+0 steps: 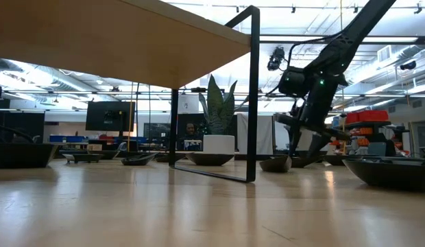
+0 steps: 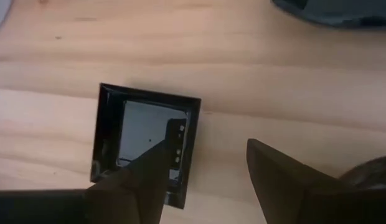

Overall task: Pick & Place Mini shaped plates
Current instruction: Put the black square plate on the shelf

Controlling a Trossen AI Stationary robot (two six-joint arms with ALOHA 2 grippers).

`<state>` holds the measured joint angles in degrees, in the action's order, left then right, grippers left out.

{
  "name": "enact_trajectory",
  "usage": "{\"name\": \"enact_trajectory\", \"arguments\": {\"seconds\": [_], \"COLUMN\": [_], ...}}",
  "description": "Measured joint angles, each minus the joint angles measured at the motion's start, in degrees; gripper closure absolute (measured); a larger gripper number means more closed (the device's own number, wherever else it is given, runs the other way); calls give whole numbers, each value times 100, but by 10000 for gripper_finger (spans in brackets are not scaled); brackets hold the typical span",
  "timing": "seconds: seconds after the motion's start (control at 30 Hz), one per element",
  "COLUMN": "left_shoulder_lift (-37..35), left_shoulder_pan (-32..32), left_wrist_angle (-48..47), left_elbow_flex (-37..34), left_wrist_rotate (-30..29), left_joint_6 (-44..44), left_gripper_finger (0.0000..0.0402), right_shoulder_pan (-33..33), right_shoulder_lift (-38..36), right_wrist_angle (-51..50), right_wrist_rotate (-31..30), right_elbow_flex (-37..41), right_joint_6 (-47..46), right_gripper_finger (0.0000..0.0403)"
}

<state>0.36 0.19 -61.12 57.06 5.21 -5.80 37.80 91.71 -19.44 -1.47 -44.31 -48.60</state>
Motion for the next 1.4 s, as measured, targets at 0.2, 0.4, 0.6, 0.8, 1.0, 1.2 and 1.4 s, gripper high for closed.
{"name": "enact_trajectory", "arguments": {"seconds": [0.2,0.4,0.6,0.8,1.0,1.2,1.4], "left_shoulder_lift": [0,0,0,0,0,0,0], "left_shoulder_pan": [0,0,2,2,0,0,2], "left_wrist_angle": [0,0,0,0,0,0,1], "left_elbow_flex": [0,0,0,0,0,0,0], "left_wrist_rotate": [-2,-2,-2,-2,-2,-2,-2], "left_joint_6": [0,0,0,0,0,0,0], "left_gripper_finger": [383,383,383,383,383,383,383], "right_shoulder_pan": [0,0,2,2,-7,-7,-5], "right_shoulder_lift": [183,185,192,196,201,201,201], "right_wrist_angle": [302,300,244,228,249,241,245], "right_wrist_rotate": [200,213,196,211,310,301,304], "right_elbow_flex": [-2,-2,-2,-2,-2,-2,-2], "right_joint_6": [-5,-42,-95,-197,-302,-302,-301], "right_gripper_finger": [190,200,246,293,327,362,387]}}
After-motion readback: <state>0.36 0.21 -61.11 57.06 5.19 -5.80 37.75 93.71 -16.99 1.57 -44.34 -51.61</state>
